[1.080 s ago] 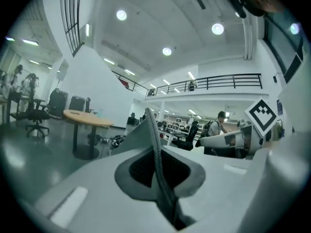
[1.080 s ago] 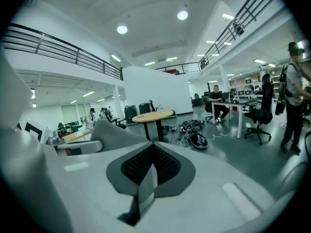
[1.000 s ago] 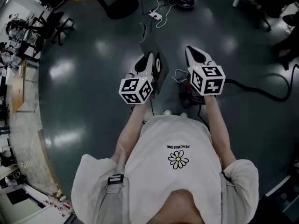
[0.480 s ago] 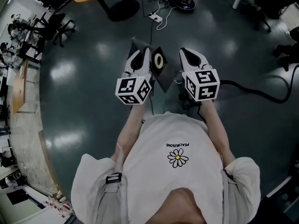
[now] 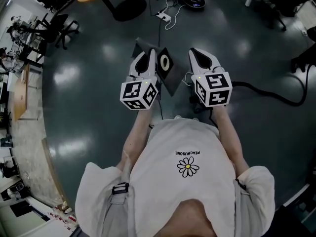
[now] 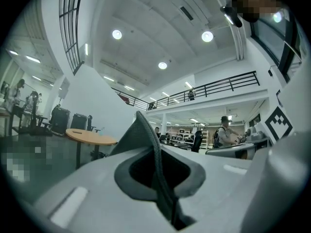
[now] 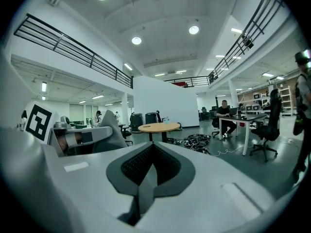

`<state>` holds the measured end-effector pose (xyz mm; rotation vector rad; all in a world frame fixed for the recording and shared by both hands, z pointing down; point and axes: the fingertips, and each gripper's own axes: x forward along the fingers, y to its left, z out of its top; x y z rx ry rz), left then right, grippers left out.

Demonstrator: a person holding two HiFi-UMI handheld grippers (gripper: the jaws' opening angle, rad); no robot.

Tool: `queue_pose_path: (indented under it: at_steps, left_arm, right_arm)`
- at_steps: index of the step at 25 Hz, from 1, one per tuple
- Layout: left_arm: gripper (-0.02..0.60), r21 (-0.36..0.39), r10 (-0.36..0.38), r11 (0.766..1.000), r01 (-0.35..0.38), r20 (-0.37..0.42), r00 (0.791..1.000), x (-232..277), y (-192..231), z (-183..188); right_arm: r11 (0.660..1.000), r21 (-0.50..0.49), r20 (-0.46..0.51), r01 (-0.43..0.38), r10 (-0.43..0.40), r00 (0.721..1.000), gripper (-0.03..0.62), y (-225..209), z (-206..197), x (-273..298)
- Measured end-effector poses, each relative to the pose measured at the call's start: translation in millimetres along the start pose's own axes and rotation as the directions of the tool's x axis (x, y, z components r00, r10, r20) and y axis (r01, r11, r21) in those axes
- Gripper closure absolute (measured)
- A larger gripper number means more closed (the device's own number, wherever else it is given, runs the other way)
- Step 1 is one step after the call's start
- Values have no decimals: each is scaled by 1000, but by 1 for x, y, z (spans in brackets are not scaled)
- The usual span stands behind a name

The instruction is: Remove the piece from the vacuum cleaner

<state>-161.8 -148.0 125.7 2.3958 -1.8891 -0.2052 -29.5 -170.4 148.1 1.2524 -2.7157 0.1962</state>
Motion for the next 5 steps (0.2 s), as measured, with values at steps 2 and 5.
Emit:
queue_pose_path:
  at_steps: [2, 5]
  left_arm:
    - [567, 1, 2, 1000, -2, 12, 1000, 0, 0, 3]
    - [567, 9, 2, 1000, -2, 28, 1000, 1, 0, 9]
  right_arm:
    - [1000, -12, 5, -2, 2, 1000, 574, 0, 1, -2]
    - [1000, -28, 17, -5, 5, 1000, 574, 1, 7, -3]
